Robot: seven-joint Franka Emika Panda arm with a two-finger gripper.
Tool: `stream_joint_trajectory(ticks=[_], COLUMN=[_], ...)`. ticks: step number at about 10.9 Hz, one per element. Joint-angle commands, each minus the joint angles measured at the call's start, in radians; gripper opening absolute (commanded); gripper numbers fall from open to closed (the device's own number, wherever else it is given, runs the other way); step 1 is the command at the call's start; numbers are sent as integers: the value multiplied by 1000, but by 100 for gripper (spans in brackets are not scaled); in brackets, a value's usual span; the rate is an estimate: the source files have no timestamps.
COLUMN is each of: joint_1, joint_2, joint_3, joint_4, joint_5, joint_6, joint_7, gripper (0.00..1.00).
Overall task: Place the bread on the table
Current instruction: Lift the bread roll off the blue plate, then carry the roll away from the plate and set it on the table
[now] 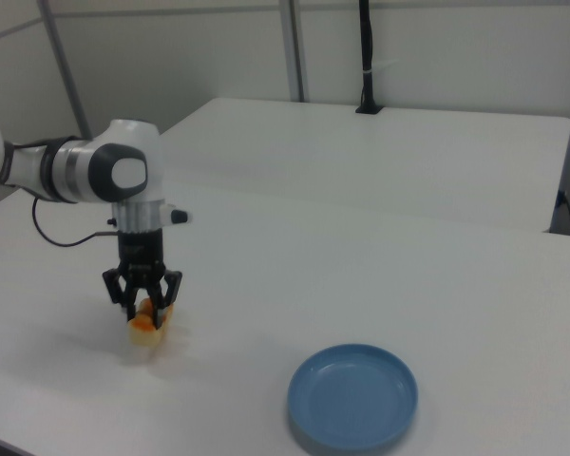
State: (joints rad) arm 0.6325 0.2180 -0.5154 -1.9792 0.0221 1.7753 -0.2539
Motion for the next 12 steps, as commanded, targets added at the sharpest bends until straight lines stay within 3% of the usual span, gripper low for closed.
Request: stream_joint_trajectory(ticks=[1,2,4,6,8,10,12], joint_1=[10,3,1,-43,-205,-322,-455], joint_2=[-14,-14,-23,-32,-43,-72,-104], joint_3=[6,6,6,26,127,173,283], joint_4=[-59,-55,-24,142,317,384,393], joint_5=[-4,-4,-4,4,4,-2,-22], joint_6=[41,39,27,-74,-177,-186,-189], joint_7=[18,19,37,163,220,223,225], gripper=[68,100,100,100,100,100,100])
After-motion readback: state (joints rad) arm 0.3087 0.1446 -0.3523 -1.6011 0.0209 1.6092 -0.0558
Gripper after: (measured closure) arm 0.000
